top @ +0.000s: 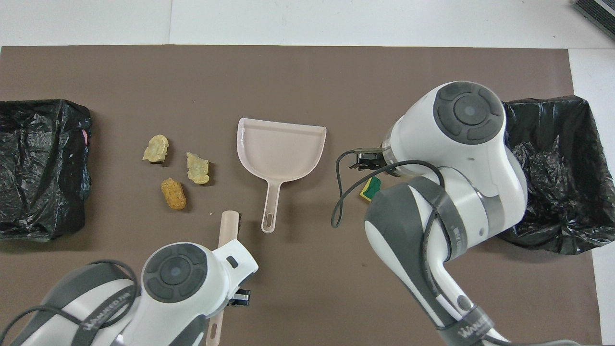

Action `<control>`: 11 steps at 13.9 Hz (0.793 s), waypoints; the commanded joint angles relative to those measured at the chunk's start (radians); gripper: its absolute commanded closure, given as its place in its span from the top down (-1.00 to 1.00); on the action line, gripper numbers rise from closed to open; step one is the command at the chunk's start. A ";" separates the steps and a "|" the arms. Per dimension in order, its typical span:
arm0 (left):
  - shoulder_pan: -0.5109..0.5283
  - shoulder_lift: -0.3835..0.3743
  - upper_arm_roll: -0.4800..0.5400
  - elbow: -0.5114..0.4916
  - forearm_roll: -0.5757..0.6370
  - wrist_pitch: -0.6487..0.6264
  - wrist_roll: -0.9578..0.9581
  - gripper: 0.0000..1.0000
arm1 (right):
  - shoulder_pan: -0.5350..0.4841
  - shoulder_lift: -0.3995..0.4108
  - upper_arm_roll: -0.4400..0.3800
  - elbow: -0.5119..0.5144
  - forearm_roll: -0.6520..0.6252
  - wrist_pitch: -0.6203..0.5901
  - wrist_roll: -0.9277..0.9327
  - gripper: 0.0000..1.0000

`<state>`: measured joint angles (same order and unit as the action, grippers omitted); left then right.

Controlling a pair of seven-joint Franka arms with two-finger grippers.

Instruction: Sweep and dump trash in bin

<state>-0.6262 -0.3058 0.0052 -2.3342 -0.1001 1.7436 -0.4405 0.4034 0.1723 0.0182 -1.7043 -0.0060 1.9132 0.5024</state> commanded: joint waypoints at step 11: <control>0.549 0.278 -0.004 0.291 0.154 0.157 0.660 -1.00 | 0.351 0.219 0.003 0.011 -0.150 0.303 0.517 1.00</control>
<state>-0.0954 -0.1207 0.0170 -2.1127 0.0243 1.8508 0.2014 0.7448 0.3339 0.0236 -1.7098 -0.1039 2.1535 0.9699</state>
